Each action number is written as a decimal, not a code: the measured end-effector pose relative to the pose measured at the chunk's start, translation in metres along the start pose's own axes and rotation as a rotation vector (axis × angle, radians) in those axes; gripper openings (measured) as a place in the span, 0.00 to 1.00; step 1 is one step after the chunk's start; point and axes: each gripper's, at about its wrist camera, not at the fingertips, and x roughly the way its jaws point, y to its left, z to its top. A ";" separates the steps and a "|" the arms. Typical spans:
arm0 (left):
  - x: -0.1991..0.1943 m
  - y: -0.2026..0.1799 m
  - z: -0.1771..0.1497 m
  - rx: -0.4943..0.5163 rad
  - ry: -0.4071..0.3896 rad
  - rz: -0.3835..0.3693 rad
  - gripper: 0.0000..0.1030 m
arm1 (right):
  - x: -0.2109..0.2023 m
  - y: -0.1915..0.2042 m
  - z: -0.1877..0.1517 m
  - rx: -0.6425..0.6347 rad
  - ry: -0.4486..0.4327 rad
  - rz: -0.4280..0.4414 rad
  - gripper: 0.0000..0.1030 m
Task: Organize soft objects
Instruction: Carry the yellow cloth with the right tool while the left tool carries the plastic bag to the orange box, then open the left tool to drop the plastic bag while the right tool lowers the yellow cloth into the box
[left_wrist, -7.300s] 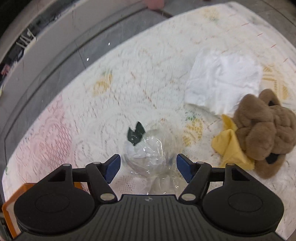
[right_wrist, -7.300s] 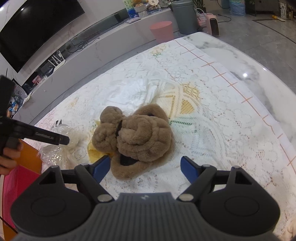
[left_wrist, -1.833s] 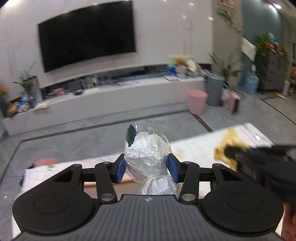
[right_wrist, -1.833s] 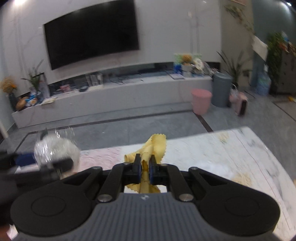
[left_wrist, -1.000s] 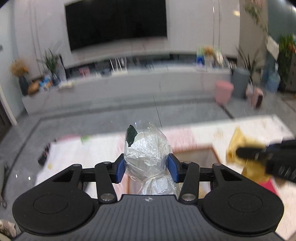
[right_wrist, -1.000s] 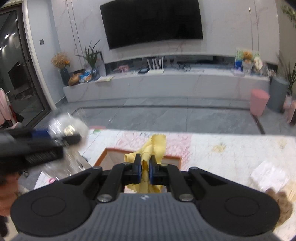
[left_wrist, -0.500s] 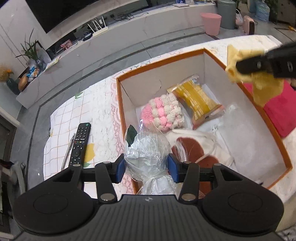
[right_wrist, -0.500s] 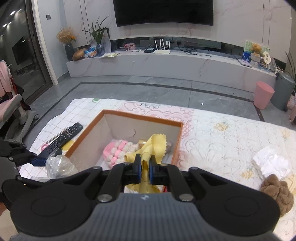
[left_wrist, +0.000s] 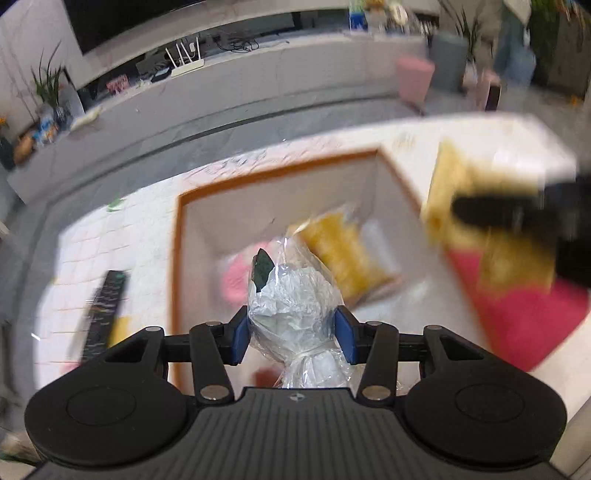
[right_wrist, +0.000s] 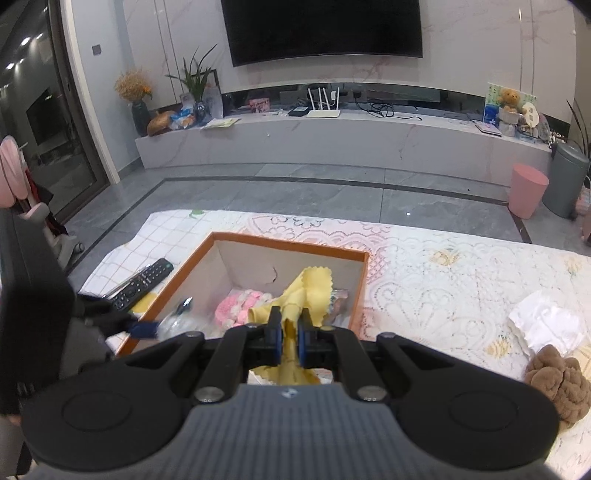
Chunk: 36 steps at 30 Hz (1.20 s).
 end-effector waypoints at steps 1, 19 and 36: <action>0.005 -0.003 0.005 -0.024 0.007 -0.037 0.52 | -0.001 -0.003 0.000 0.007 -0.005 0.001 0.05; 0.055 -0.029 -0.024 0.111 0.133 -0.116 0.88 | -0.010 -0.059 -0.002 0.141 -0.044 -0.017 0.05; 0.001 0.003 -0.029 -0.150 -0.151 0.213 0.91 | 0.027 -0.030 0.032 0.176 0.005 0.058 0.05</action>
